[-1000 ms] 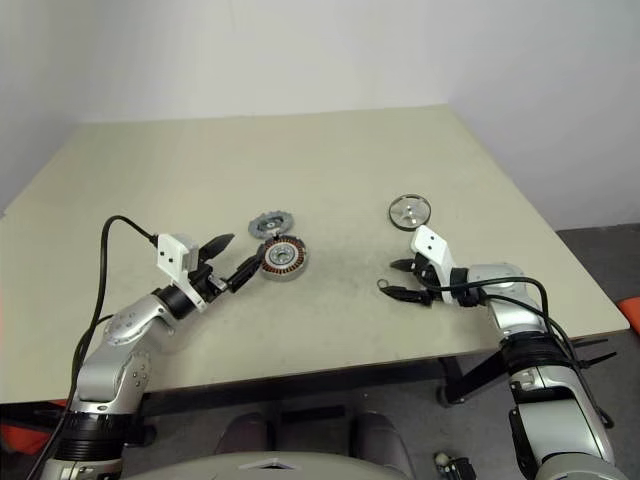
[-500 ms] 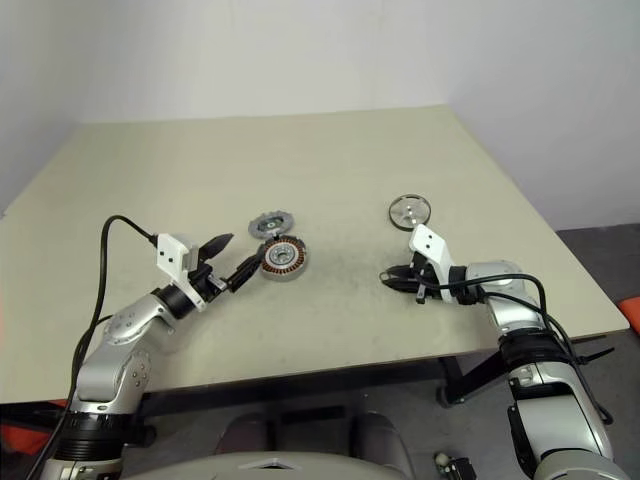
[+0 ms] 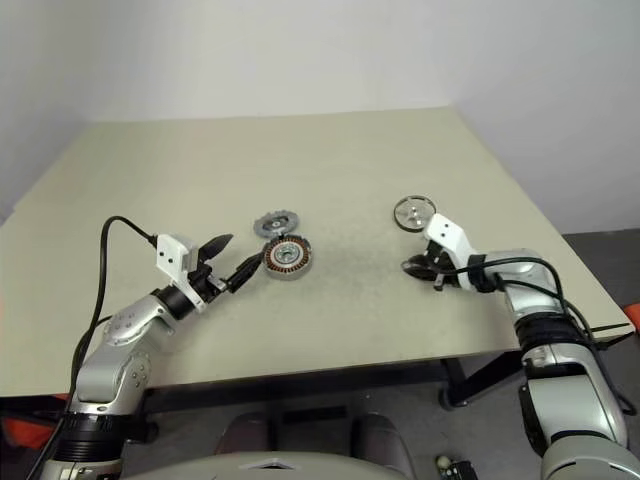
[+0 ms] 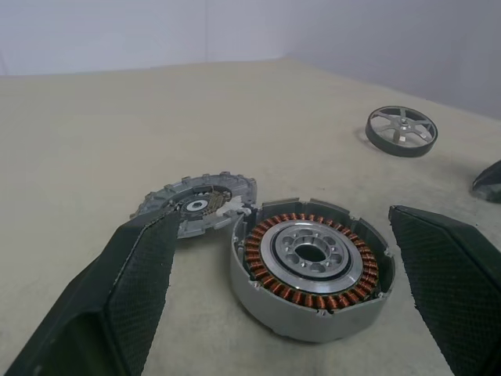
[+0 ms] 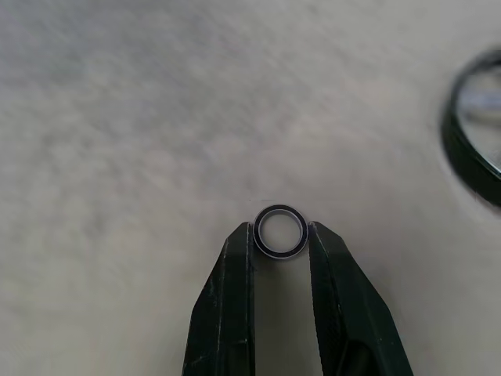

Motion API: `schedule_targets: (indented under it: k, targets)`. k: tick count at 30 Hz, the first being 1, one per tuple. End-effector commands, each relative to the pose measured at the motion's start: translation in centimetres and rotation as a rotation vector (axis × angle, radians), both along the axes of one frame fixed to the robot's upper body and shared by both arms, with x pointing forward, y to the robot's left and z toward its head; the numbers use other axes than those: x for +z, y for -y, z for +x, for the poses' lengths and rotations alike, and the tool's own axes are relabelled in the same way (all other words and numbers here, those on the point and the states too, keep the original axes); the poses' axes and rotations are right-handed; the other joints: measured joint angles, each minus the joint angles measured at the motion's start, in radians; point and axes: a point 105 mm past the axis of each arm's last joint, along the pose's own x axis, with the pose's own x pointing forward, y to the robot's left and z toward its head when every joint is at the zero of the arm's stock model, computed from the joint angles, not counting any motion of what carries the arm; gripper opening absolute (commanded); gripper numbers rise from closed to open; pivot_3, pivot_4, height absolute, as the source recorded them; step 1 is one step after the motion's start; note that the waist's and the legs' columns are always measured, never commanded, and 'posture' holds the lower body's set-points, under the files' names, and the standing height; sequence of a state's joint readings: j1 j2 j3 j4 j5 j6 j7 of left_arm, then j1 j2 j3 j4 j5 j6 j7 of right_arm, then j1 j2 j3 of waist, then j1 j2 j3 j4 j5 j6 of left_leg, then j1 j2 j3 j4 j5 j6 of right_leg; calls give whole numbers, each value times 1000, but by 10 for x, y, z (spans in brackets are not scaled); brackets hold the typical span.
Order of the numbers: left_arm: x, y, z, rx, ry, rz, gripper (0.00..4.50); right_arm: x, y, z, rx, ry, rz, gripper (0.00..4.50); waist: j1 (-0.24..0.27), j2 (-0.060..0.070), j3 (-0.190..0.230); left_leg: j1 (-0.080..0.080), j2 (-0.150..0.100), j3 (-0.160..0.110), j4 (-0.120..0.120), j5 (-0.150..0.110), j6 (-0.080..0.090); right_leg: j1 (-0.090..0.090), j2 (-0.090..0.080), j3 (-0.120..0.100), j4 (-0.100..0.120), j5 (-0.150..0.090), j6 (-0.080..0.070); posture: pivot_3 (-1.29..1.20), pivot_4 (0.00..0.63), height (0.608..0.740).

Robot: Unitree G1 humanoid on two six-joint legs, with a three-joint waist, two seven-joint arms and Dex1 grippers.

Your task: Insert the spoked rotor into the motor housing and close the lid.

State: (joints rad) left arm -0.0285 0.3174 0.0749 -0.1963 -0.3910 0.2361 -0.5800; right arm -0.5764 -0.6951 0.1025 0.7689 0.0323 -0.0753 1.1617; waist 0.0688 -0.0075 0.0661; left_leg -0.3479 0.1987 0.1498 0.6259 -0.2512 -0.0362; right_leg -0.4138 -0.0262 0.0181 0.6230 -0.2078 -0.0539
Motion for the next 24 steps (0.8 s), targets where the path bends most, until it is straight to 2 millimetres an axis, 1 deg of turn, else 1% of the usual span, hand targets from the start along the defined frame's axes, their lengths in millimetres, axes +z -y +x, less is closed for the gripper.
schedule_targets:
  k: [1, 7, 11, 13, 16, 17, 20, 24]
  targets:
    - [12, 1, 0, -6, 50, 2, 4500, 13, 15, 7, -34, 46, -30, 660, 0, 0, 0, 0, 0, 0, 0, 0, 0, 0, 0, -1, 0, 0, 0, 0, 0, 740]
    - [12, 0, -1, -6, 50, 4, 4500, 4, 21, 6, -62, 1, -42, 660, 0, 0, 0, 0, 1, 0, 0, 0, 0, 1, 0, -1, 0, 0, 0, 0, 0, 740]
    - [12, 0, -1, -4, 49, 6, 4500, -3, 29, 5, -91, -25, -74, 660, 1, 0, 0, 4, 2, 0, 0, 0, 0, 6, 0, -2, -1, 0, 0, 0, 0, 740]
    - [12, -1, -1, -2, 49, 7, 4500, -1, 29, 4, -81, -30, -65, 1404, 1, 0, 0, 5, 2, 0, 0, 1, -1, 8, -1, -4, -1, 0, 0, 0, 0, 740]
    - [11, -2, 0, -1, 47, 9, 4500, 12, 19, 12, -65, 35, -8, 2388, 1, 0, 0, 5, 3, 1, 0, 2, -1, 9, -5, -10, -1, 0, 0, 0, 0, 740]
    - [11, -2, 0, -1, 47, 9, 4500, 15, 14, 11, -39, 43, 17, 2646, 1, 1, 0, 5, 4, 1, 0, 3, -1, 8, -5, -12, -1, 0, 0, 0, 0, 740]
    - [12, -3, 0, 1, 47, 8, 4500, 25, 0, 11, 23, 55, 79, 2646, 0, 2, 0, 1, 7, 1, 0, 3, -1, 7, -5, -16, -1, -1, -1, 0, 0, 740]
    - [11, -4, 1, 4, 46, 8, 4500, 42, -32, 9, 166, 118, 102, 2646, 0, 3, 0, -2, 7, 1, 0, 3, -1, 6, -5, -17, -1, -2, -1, 0, 0, 740]
